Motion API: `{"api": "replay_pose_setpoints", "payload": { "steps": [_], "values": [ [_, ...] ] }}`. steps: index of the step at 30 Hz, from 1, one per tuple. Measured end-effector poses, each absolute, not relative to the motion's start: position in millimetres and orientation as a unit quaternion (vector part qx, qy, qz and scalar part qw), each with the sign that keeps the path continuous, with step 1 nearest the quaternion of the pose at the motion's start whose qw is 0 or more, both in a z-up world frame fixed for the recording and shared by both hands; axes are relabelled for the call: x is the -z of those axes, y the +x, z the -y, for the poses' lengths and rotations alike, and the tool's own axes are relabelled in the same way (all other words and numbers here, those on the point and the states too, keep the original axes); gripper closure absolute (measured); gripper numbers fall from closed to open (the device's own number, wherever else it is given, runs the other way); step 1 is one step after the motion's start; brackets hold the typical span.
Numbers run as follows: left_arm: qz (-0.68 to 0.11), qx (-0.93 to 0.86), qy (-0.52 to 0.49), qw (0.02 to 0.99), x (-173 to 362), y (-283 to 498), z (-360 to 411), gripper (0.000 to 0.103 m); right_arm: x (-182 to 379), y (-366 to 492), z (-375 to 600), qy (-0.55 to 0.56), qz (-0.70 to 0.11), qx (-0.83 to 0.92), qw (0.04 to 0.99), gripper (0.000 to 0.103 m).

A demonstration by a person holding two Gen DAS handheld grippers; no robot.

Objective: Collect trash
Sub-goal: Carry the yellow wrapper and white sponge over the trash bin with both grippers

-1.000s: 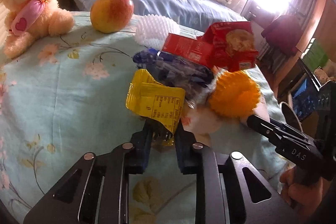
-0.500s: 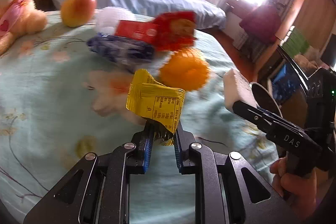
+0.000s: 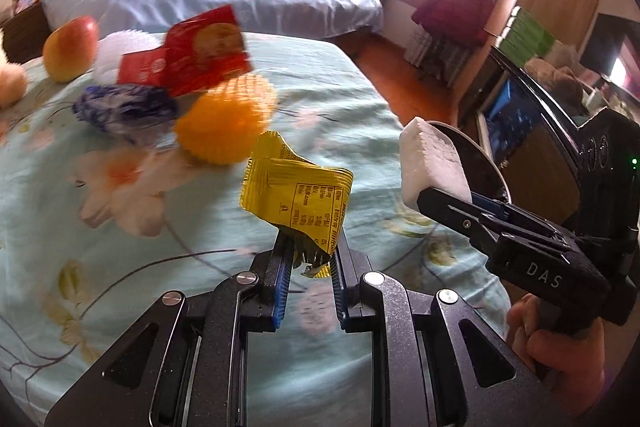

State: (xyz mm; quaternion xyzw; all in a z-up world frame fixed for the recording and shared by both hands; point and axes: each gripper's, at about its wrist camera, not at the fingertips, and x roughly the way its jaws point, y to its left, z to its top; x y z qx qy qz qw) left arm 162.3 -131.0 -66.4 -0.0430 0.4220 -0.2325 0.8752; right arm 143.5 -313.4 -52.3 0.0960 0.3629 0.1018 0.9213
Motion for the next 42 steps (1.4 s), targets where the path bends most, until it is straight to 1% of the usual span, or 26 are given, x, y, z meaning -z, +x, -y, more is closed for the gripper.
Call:
{"api": "replay_pose_setpoints", "payload": {
  "steps": [20,42],
  "values": [
    [-0.426,0.285,0.002,0.858,62.8,166.6,194.7,0.086,56.0,114.2,386.1,0.136,-0.349,-0.04,0.926,0.054],
    [-0.43,0.331,0.038,0.839,59.0,176.1,262.6,0.086,61.0,110.3,441.5,0.156,-0.343,0.012,0.926,0.053]
  ]
}}
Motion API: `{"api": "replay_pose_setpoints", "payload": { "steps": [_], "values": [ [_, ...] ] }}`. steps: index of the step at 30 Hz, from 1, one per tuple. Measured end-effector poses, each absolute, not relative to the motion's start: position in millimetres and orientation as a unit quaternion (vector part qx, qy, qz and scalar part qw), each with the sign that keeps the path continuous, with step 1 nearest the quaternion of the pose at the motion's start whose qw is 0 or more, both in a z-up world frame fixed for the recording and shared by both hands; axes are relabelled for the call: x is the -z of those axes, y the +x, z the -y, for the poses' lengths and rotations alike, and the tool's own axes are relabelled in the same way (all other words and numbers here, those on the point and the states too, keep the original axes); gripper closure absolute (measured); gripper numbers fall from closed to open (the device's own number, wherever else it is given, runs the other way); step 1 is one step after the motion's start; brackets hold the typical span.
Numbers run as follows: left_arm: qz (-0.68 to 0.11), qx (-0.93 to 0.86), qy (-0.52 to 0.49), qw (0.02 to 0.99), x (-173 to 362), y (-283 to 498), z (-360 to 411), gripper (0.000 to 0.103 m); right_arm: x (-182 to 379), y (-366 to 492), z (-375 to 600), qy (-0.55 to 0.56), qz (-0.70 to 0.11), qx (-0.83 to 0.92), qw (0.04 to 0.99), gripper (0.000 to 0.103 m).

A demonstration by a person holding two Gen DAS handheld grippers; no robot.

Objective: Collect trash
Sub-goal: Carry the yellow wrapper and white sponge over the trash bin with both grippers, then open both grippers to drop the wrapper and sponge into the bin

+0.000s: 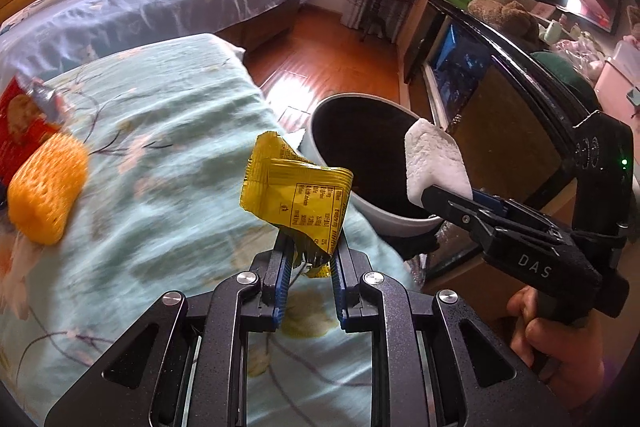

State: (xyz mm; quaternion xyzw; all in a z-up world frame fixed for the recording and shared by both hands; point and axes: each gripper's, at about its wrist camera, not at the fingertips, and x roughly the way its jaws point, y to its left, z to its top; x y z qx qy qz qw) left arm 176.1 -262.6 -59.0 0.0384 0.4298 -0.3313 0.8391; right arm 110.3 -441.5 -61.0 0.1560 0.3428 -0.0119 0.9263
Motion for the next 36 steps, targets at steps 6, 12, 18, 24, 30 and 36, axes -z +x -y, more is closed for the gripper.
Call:
{"api": "replay_pose_setpoints", "payload": {
  "steps": [6,12,18,24,30,36],
  "values": [
    [-0.432,0.343,0.049,0.833,59.2,182.0,281.8,0.086,61.3,115.0,455.2,0.156,-0.343,0.026,0.926,0.053],
    [-0.434,0.349,0.058,0.828,59.5,190.4,299.4,0.086,65.2,120.0,467.7,0.157,-0.347,0.036,0.924,0.053],
    [-0.438,0.357,0.065,0.823,61.3,199.8,314.8,0.086,66.9,124.7,481.1,0.156,-0.351,0.046,0.922,0.053],
    [-0.443,0.364,0.068,0.816,63.8,207.7,328.3,0.086,66.3,129.9,492.7,0.154,-0.352,0.053,0.922,0.053],
    [-0.449,0.369,0.079,0.81,68.4,212.4,340.7,0.086,66.8,134.8,500.1,0.154,-0.355,0.056,0.921,0.053],
    [-0.452,0.372,0.086,0.806,70.9,216.2,349.5,0.086,67.1,138.9,504.2,0.155,-0.357,0.057,0.92,0.052]
  ]
}}
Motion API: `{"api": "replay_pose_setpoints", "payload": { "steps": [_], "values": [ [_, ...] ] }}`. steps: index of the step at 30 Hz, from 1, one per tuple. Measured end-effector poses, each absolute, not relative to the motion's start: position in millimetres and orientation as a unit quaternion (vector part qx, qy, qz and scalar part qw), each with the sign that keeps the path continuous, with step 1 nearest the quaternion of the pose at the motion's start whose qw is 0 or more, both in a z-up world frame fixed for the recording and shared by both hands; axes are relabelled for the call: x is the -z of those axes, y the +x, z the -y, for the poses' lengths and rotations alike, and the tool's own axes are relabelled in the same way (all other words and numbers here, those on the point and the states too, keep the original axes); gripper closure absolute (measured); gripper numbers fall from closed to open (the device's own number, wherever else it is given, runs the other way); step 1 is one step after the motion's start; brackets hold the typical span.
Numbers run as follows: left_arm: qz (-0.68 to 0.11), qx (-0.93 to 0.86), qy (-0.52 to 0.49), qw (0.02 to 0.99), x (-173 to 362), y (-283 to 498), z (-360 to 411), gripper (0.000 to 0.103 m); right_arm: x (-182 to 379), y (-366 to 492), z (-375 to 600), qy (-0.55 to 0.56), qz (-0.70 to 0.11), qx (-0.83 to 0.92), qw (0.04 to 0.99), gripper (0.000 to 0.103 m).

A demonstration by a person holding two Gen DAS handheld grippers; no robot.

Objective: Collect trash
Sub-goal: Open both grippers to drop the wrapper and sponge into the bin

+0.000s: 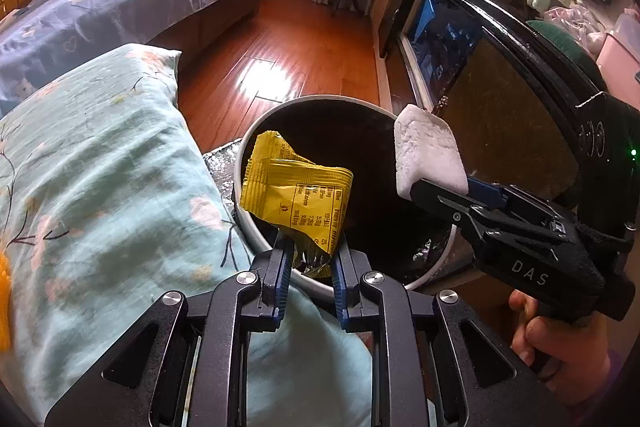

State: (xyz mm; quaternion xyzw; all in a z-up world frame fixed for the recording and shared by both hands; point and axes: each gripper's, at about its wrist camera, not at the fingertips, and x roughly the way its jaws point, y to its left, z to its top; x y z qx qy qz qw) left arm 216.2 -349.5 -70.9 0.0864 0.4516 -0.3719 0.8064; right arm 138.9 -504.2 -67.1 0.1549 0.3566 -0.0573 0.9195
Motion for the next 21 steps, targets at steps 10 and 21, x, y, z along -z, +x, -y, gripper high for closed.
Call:
{"api": "replay_pose_setpoints", "payload": {
  "steps": [10,21],
  "values": [
    [-0.453,0.373,0.091,0.804,71.5,220.9,357.1,0.085,69.2,144.0,513.3,0.161,-0.359,0.06,0.917,0.052],
    [-0.436,0.362,0.104,0.817,67.1,217.5,358.3,0.048,71.4,149.2,518.4,0.172,-0.366,0.057,0.913,0.044]
  ]
}}
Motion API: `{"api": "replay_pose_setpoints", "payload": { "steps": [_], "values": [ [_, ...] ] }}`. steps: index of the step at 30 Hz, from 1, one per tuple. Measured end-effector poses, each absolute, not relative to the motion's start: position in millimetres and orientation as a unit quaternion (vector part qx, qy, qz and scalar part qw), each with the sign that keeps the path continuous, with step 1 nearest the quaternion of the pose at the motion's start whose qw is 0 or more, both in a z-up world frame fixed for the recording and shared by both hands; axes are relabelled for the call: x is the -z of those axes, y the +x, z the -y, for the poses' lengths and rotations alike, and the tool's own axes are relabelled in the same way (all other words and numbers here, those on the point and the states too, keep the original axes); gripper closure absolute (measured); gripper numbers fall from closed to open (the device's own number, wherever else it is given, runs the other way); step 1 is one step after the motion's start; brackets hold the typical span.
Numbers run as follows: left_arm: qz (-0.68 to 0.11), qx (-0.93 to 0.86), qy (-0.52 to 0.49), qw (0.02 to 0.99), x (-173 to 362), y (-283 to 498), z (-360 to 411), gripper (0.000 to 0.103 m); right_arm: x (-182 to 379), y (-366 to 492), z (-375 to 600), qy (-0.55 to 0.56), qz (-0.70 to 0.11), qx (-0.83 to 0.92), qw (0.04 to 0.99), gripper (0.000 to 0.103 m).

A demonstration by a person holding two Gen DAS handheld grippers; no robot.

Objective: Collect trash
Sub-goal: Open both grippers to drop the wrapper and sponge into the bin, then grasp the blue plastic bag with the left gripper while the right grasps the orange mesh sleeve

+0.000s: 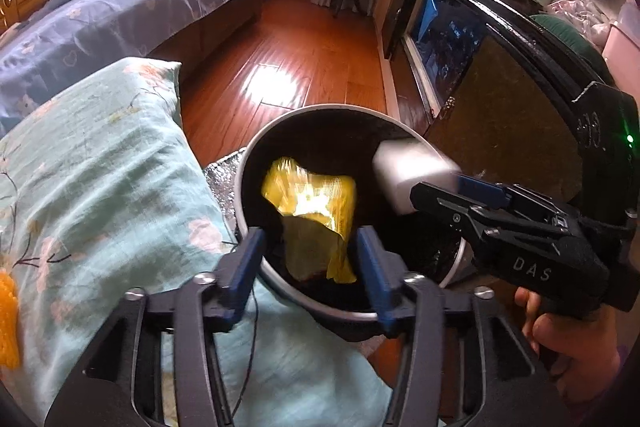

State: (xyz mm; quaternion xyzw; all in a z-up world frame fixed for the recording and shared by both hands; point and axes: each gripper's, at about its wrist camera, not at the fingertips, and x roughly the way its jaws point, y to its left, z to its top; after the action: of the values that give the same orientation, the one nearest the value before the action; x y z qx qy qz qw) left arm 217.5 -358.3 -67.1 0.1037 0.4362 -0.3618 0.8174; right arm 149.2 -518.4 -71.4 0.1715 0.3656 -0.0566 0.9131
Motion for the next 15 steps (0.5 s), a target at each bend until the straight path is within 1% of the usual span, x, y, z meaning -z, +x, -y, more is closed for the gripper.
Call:
{"api": "replay_pose_setpoints", "payload": {
  "steps": [1,3,7,9,12,15],
  "values": [
    [-0.435,0.359,0.104,0.819,66.5,216.6,355.9,0.044,71.1,148.6,518.9,0.174,-0.365,0.057,0.913,0.044],
    [-0.434,0.355,0.099,0.822,66.2,214.5,348.4,0.044,70.4,146.9,518.6,0.176,-0.361,0.059,0.914,0.036],
    [-0.435,0.341,0.084,0.829,66.0,208.1,326.9,0.043,67.5,140.8,515.7,0.185,-0.354,0.057,0.915,0.034],
    [-0.435,0.334,0.074,0.833,65.8,204.0,313.4,0.042,65.0,136.0,510.7,0.191,-0.348,0.053,0.916,0.024],
    [-0.435,0.319,0.059,0.84,67.3,196.8,290.2,0.042,63.3,131.7,501.4,0.205,-0.346,0.039,0.915,0.015],
    [-0.435,0.304,0.039,0.847,67.7,189.5,264.0,0.041,64.0,131.5,489.7,0.219,-0.352,0.021,0.91,0.014]
  ]
}}
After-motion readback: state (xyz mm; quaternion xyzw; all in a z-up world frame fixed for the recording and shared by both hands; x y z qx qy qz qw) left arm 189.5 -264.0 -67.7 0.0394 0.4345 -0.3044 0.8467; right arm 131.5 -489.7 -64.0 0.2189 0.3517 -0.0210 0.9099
